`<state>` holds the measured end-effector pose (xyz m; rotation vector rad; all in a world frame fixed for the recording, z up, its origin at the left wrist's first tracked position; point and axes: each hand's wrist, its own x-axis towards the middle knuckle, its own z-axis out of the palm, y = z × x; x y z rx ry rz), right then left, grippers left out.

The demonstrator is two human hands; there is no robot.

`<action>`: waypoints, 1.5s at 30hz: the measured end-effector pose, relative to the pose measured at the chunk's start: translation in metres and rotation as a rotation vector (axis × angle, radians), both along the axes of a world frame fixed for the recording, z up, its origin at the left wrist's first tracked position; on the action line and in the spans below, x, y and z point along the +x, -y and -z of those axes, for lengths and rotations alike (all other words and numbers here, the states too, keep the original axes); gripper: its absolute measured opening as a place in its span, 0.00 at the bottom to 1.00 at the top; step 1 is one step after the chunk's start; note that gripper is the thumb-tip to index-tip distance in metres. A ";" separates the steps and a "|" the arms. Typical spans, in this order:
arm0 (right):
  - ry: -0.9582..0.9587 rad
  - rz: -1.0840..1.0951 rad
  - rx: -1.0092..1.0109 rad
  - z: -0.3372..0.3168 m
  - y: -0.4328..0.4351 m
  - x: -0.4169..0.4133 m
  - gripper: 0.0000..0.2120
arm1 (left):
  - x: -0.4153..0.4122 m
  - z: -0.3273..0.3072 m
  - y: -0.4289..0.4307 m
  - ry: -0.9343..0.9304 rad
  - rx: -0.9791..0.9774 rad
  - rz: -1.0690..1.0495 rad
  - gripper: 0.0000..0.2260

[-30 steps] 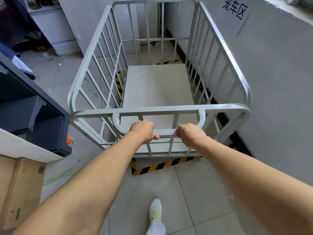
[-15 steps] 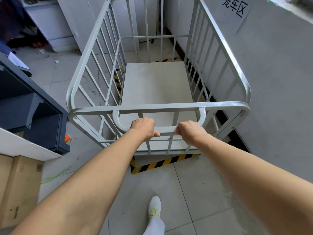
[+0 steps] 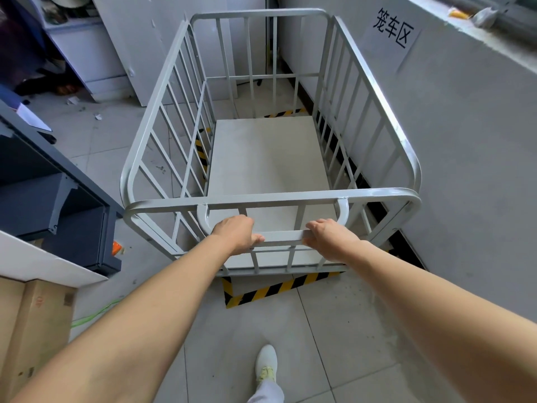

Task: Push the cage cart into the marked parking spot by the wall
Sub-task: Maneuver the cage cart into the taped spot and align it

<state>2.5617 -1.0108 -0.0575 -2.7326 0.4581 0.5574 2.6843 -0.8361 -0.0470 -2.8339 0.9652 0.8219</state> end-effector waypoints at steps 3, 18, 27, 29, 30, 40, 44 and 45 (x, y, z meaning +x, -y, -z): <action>0.001 0.023 0.027 -0.009 0.001 0.002 0.17 | 0.012 -0.010 -0.005 -0.035 -0.026 0.000 0.21; -0.181 -0.146 0.041 0.011 -0.003 0.031 0.27 | 0.007 0.002 -0.003 -0.196 0.174 0.037 0.28; 0.038 -0.404 -0.019 0.026 0.023 0.028 0.28 | -0.003 0.016 0.012 -0.097 0.211 -0.039 0.23; 0.060 -0.425 -0.018 0.028 0.031 0.029 0.28 | -0.003 0.017 0.017 -0.096 0.211 -0.050 0.24; 0.064 -0.431 -0.023 0.029 0.037 0.028 0.28 | -0.005 0.018 0.022 -0.096 0.214 -0.054 0.24; 0.082 -0.451 -0.111 0.035 0.111 0.018 0.27 | -0.028 0.014 0.093 -0.112 0.150 -0.094 0.26; 0.097 -0.466 -0.106 0.036 0.141 0.013 0.25 | -0.036 0.015 0.121 -0.141 0.152 -0.105 0.27; 0.099 -0.469 -0.106 0.036 0.148 0.011 0.24 | -0.038 0.017 0.128 -0.141 0.155 -0.104 0.25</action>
